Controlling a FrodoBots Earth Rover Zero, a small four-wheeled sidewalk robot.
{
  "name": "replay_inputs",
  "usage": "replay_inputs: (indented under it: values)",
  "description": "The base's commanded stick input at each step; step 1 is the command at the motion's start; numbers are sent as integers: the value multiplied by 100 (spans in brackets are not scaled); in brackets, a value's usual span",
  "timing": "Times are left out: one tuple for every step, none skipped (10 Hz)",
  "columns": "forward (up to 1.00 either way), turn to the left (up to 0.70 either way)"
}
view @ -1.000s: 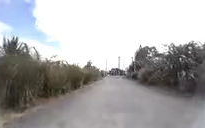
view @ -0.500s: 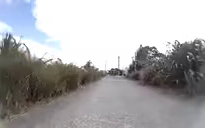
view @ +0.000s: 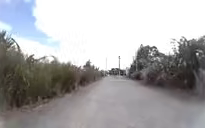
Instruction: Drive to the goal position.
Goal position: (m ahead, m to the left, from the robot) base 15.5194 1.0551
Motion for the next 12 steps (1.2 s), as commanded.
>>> replay_inputs:
  values:
    - [85,0]
    - [85,0]
    - [85,0]
    - [85,0]
    - [85,0]
    - [85,0]
    - [85,0]
    - [85,0]
    - [85,0]
    - [85,0]
    - [85,0]
    - [85,0]
